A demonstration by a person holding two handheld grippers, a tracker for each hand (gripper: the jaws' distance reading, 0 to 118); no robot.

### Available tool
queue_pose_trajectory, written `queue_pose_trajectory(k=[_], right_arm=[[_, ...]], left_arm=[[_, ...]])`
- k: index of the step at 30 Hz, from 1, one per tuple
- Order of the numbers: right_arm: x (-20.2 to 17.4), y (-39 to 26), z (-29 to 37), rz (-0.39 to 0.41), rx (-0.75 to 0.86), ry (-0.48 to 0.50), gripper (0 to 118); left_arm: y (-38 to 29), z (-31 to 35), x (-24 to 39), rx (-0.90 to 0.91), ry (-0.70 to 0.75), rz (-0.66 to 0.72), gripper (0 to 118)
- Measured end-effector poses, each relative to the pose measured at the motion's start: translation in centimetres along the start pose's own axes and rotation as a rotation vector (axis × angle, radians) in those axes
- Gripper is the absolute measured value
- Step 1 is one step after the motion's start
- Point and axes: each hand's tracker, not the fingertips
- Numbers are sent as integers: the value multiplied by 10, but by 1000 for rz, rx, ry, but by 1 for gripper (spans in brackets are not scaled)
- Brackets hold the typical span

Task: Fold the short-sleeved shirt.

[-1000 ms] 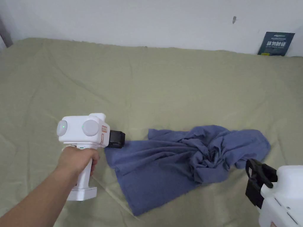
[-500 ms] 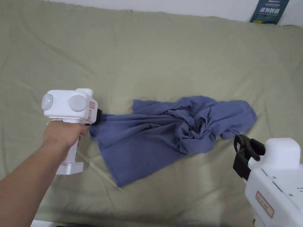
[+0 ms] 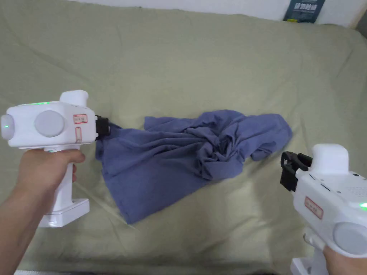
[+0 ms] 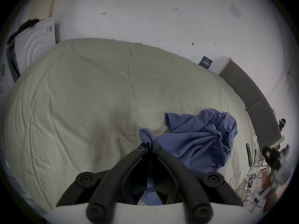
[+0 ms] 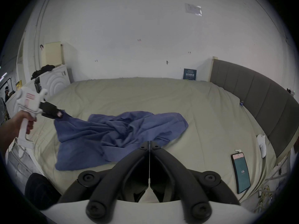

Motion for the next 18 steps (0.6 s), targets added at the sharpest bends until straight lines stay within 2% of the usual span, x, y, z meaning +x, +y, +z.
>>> queue_pose_trajectory(k=[4,5,6,7,8,9,10,12,15,18], right_arm=[[45,35,-58,-7,-122,-37,2],[55,44,-73,-12,-134,-41,4],[66,55,-91,-19,-142,-40,11],[80,65,-110,-34,-163,-38,30],[91,73,-125,-60,-187,-34,74],[102,82,-144,-103,-225,-42,102],[111,87,-161,-146,-265,-50,116],[132,94,-187,-205,-292,-86,117],[143,96,-219,-293,-381,-130,117],[142,90,-243,-320,-444,-119,117]], left_arm=[[1,11,4,11,0,-28,0],[1,11,4,19,6,-31,0],[1,8,1,22,8,-37,0],[1,6,-1,21,16,-37,0],[1,6,-4,28,15,-32,0],[1,5,-7,31,20,-26,0],[3,0,-11,27,33,-17,0],[4,-3,-18,29,28,-10,0],[4,-6,-25,43,34,-2,0],[5,-9,-27,38,20,-7,0]])
